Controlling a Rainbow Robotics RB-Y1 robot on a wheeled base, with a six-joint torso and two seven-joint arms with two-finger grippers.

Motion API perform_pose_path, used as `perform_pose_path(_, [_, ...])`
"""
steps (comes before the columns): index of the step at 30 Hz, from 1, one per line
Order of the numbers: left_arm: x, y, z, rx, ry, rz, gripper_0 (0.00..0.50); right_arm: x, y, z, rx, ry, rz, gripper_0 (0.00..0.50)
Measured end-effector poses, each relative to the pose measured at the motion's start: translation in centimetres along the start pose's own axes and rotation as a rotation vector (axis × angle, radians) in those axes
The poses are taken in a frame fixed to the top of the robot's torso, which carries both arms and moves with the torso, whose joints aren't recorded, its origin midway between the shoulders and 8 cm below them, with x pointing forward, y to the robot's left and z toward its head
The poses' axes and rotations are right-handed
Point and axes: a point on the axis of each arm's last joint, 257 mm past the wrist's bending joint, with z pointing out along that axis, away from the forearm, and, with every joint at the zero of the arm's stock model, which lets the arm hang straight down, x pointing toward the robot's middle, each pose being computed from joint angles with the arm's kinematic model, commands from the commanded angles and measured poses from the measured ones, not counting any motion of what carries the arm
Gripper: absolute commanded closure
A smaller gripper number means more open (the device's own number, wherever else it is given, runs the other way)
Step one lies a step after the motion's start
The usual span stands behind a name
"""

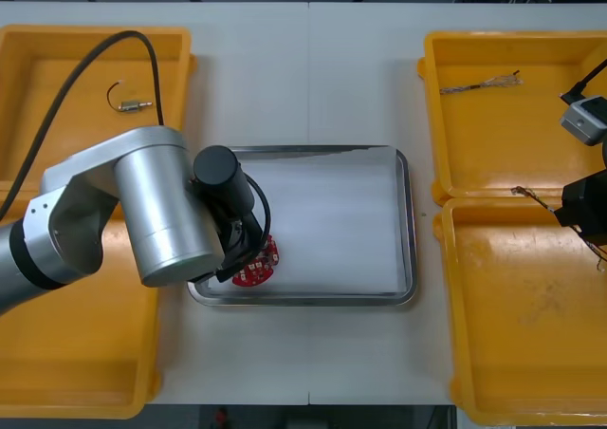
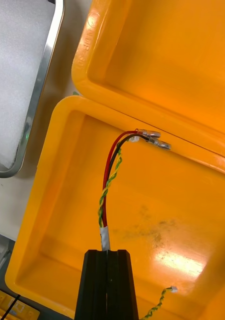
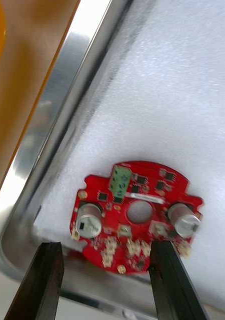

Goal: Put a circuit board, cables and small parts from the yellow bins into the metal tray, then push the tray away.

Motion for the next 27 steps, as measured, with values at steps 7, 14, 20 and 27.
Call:
perform_pose_path(7, [-2.2, 0.4, -5.3, 0.013, 0.04, -0.021, 0.0, 0.0, 0.0, 0.0, 0.0, 0.0, 0.0, 0.5])
perform_pose_path(14, [-6.6, 1.4, -10.2, 0.042, 0.052, -0.094, 0.0, 0.2, 0.6, 0.4, -0.01, 0.011, -0.015, 0.5])
perform_pose_path(20, [-10.3, 2.5, -13.4, 0.083, 0.075, -0.202, 0.0, -0.2, 2.4, 0.5, -0.014, 0.008, -0.087, 0.5])
perform_pose_path(27, [-14.3, 5.1, -14.4, 0.055, 0.059, -0.326, 0.0, -1.4, 5.5, 1.0, -0.036, 0.026, -0.215, 0.5])
